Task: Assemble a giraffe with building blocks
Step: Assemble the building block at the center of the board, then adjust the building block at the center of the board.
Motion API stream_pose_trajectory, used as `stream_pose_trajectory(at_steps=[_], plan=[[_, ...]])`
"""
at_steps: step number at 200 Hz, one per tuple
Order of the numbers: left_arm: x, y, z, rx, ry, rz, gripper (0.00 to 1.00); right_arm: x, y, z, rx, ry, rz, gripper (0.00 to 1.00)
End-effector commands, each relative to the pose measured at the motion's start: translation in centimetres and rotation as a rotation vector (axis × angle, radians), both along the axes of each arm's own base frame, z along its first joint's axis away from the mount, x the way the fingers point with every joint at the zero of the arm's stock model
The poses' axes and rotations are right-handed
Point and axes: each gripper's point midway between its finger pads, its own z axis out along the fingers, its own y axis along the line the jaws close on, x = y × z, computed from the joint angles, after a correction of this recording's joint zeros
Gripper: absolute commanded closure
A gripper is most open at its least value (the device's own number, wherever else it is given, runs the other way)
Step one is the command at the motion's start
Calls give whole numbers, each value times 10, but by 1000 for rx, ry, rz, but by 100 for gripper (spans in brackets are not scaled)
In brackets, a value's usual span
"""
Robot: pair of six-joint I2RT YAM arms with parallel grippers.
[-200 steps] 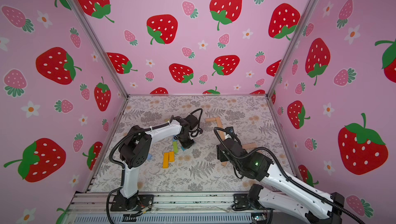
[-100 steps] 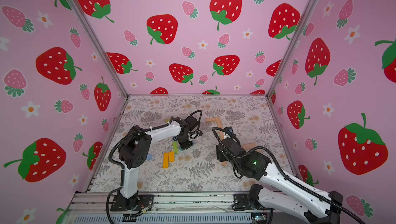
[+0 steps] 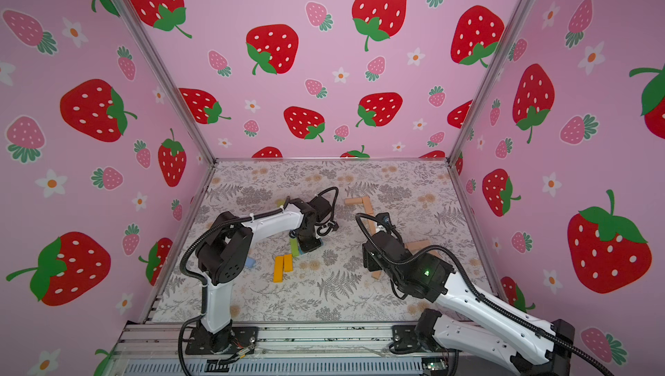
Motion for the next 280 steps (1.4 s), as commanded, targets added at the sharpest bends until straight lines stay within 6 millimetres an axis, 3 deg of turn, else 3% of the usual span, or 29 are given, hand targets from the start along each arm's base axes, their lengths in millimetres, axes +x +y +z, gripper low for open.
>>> stream_pose_trajectory(at_steps=[1, 25, 64, 110, 145, 179, 196, 221, 233, 249, 280], plan=[[-18, 18, -7, 72, 65, -47, 75, 2, 1, 5, 21, -9, -13, 31], [-21, 21, -7, 81, 74, -55, 72, 2, 1, 5, 20, -8, -13, 31], [-20, 23, -6, 87, 62, -64, 58, 3, 2, 5, 19, -9, -15, 31], [-15, 16, 5, 51, 15, -75, 52, 3, 3, 4, 20, -7, -14, 31], [-7, 0, 31, -26, -77, -91, 45, 4, 4, 4, 18, -7, -11, 31], [9, -13, 83, -134, -246, -38, 41, 5, 6, 4, 14, -6, -8, 31], [23, -1, 109, -169, -345, 108, 40, 5, 7, 5, 18, -6, -6, 31], [37, 49, 125, -211, -327, 564, 53, 5, 10, 7, 28, -9, 2, 31], [32, 74, 119, -249, -273, 775, 57, 7, 15, 0, 11, 6, 6, 31], [20, 87, 108, -371, -195, 990, 58, 7, 19, -2, 14, 12, 13, 31], [5, 81, 79, -512, -63, 1192, 63, 9, 29, -7, 22, 29, 28, 31]])
